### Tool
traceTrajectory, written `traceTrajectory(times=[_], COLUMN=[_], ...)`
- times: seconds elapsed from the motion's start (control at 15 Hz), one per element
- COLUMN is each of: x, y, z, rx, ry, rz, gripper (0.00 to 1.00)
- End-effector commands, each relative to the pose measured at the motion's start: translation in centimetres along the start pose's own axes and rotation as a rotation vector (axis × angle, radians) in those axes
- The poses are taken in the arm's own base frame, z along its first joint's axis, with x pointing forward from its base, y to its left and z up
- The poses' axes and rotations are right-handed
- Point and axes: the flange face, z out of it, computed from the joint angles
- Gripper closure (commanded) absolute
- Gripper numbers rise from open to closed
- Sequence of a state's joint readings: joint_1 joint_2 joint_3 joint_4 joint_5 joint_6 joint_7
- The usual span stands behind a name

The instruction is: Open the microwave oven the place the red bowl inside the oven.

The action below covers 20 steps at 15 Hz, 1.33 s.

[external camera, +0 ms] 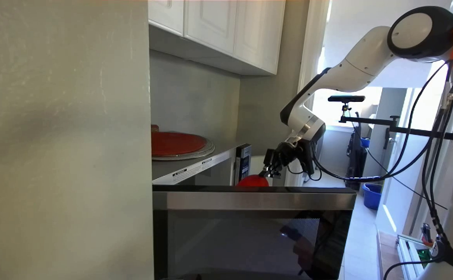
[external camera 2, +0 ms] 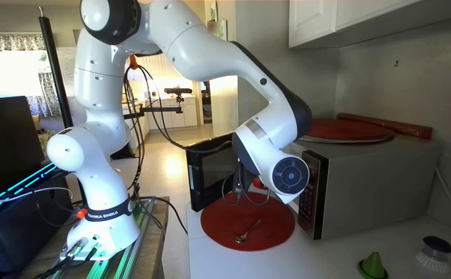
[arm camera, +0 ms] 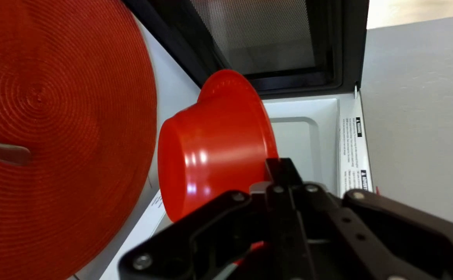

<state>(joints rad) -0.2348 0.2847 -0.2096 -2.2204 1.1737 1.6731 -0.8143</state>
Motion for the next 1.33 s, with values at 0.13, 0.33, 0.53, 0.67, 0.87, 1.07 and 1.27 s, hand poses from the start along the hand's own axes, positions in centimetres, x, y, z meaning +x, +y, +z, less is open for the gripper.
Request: traceTrajectory(times=[0.13, 0.33, 0.53, 0.67, 0.87, 1.07, 1.27], x=[0.1, 0.1, 0.3, 0.4, 0.8, 0.9, 0.6], y=[3.0, 5.1, 6.9, 8.1, 10.3, 12.4, 14.2], z=[-3.5, -5.4, -7.1, -8.3, -9.4, -9.6, -10.0], rx=[-0.040, -0.075, -0.110, -0.143, -0.193, -0.215, -0.234], ry=[0.110, 0.175, 0.241, 0.289, 0.366, 0.417, 0.444], rz=[0.045, 0.077, 0.101, 0.110, 0.111, 0.138, 0.178], gripper=[1.00, 1.00, 1.00, 1.00, 1.00, 1.00, 1.00])
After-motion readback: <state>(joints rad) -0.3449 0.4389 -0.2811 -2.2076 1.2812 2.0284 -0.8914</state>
